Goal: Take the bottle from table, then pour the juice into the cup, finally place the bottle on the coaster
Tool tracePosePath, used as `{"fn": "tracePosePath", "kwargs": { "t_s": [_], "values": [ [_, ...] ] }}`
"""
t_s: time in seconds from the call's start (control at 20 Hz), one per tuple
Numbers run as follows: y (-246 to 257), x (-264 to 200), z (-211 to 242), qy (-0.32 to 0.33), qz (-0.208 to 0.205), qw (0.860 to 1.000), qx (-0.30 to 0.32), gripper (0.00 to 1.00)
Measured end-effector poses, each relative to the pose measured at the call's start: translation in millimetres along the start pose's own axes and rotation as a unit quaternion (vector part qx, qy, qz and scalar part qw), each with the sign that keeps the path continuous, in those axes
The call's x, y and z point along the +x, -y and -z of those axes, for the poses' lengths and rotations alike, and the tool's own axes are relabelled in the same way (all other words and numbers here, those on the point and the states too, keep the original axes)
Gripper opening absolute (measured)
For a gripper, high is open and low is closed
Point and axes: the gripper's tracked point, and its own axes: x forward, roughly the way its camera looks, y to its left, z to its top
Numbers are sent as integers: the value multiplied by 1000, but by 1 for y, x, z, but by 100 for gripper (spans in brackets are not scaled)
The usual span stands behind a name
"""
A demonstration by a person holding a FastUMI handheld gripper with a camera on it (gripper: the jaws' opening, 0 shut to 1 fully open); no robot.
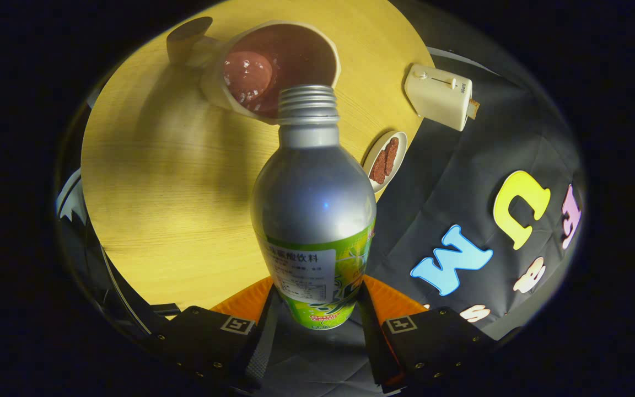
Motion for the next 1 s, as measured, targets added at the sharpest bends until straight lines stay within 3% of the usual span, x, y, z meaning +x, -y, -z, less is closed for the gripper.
{"fn": "tracePosePath", "kwargs": {
  "t_s": [0.3, 0.5, 0.7, 1.0],
  "values": [
    [-23, 7, -14, 62, -26, 993, 101, 72],
    [-44, 11, -30, 115, -61, 975, 180, 72],
    [-55, 14, -43, 162, -99, 943, 275, 72],
    [-63, 24, -53, 213, -148, 876, 407, 72]
  ]
}}
